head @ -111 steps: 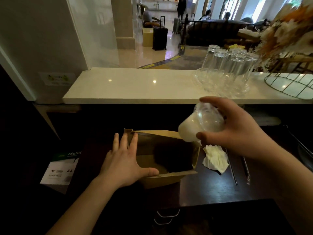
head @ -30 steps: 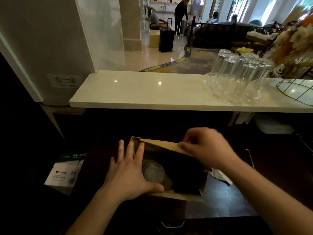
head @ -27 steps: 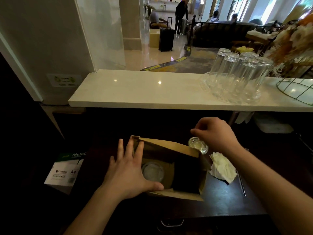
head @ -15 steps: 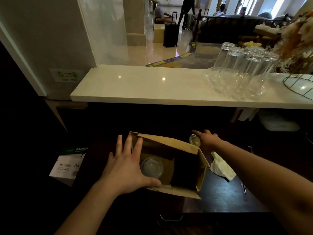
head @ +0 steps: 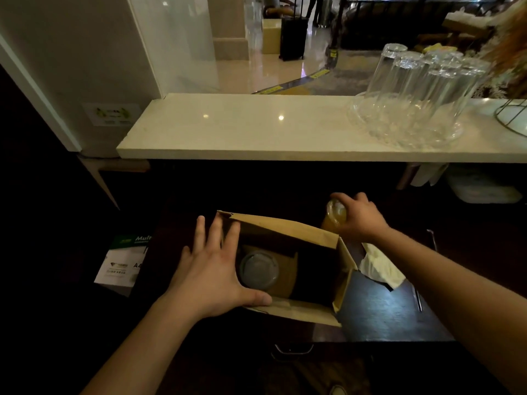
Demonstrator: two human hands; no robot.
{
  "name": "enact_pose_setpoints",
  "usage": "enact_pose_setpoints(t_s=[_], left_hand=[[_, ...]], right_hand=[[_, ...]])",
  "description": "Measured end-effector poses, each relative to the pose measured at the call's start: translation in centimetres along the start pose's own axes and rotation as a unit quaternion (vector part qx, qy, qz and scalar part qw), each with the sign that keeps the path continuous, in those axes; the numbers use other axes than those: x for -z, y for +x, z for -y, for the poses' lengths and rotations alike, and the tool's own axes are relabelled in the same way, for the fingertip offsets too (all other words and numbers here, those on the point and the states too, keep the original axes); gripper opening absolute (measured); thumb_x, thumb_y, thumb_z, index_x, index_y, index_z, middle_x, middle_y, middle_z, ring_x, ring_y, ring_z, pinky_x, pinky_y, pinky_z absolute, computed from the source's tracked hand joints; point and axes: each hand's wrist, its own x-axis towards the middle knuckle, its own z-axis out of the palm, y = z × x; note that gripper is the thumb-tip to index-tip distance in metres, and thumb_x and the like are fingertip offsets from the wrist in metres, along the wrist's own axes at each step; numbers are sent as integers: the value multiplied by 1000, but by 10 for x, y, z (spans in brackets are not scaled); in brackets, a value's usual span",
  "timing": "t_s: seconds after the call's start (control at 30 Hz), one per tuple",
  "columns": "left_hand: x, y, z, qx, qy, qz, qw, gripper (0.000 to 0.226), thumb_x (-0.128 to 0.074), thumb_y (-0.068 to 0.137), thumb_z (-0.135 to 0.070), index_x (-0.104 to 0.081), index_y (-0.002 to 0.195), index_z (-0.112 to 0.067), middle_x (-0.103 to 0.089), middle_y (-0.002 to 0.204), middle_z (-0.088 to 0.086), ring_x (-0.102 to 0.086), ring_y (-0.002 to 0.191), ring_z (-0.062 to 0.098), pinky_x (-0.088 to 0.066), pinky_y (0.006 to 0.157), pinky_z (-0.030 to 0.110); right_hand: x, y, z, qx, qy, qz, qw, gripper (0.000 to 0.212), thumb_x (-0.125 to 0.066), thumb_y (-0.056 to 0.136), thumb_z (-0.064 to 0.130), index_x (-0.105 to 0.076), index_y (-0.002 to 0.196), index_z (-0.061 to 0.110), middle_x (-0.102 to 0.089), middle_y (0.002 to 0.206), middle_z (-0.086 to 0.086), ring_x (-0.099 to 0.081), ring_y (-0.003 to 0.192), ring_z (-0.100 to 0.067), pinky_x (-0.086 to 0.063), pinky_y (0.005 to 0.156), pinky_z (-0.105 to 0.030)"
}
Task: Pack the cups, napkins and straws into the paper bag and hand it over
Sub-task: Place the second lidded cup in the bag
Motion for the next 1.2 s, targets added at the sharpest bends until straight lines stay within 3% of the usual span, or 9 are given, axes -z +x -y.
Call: enact_pose_setpoints(t_s=[0.13, 0.27, 0.5, 0.6, 0.8, 1.0, 1.2], left_hand=[[-1, 0, 2, -8, -5, -6, 1000, 144, -51, 41, -96, 20, 149, -31, 32, 157, 2, 37, 139, 27, -11, 117, 59], [0, 1, 2, -12, -3, -6, 1000, 145, -53, 42, -95, 20, 149, -30, 33, 157, 3, 37, 139, 28, -10, 117, 61], [-1, 2, -1, -25, 13, -16, 999, 144, -52, 42, -96, 20, 147, -30, 31, 157, 7, 37, 139, 31, -9, 116, 63], [-1, 2, -3, -22, 16, -20, 999, 144, -54, 42, -95, 20, 147, -30, 30, 158, 8, 36, 139, 32, -10, 115, 65], [-3, 2, -5, -24, 32, -20, 999, 141, -55, 46, -93, 21, 147, -30, 32, 157, 9, 35, 139, 35, -14, 113, 68], [-7, 4, -4, -27, 43, -32, 998, 140, -52, 47, -94, 23, 146, -31, 32, 157, 8, 34, 140, 36, -16, 112, 69], [-6, 4, -6, -39, 66, -41, 996, 135, -43, 49, -98, 25, 146, -31, 34, 156, 10, 35, 139, 36, -13, 113, 67]], right_hand=[[49, -39, 19, 35, 8, -28, 999, 91, -77, 60, 45, -35, 141, 44, -42, 123, -10, -50, 111, -36, -49, 88, -41], [93, -89, 48, 81, 48, -36, 995, 89, -75, 58, 39, -36, 138, 51, -39, 130, 2, -55, 104, -22, -55, 80, -38], [125, -156, 98, 197, 54, -32, 978, 92, -72, 55, 47, -35, 138, 54, -40, 127, 13, -53, 109, -13, -52, 84, -33], [113, -166, 112, 226, 44, -6, 973, 94, -75, 55, 48, -33, 138, 55, -39, 128, 15, -53, 106, -10, -52, 83, -29], [57, -156, 118, 239, -100, 52, 964, 92, -70, 64, 57, -23, 143, 50, -36, 129, 8, -47, 111, -14, -41, 79, -20], [22, -132, 106, 217, -157, 46, 963, 96, -74, 62, 55, -25, 144, 45, -34, 138, -1, -42, 125, -27, -50, 93, -37], [-10, -107, 110, 193, -269, 64, 941, 86, -73, 70, 55, -32, 142, 31, -45, 130, -12, -56, 104, -31, -51, 74, -36]])
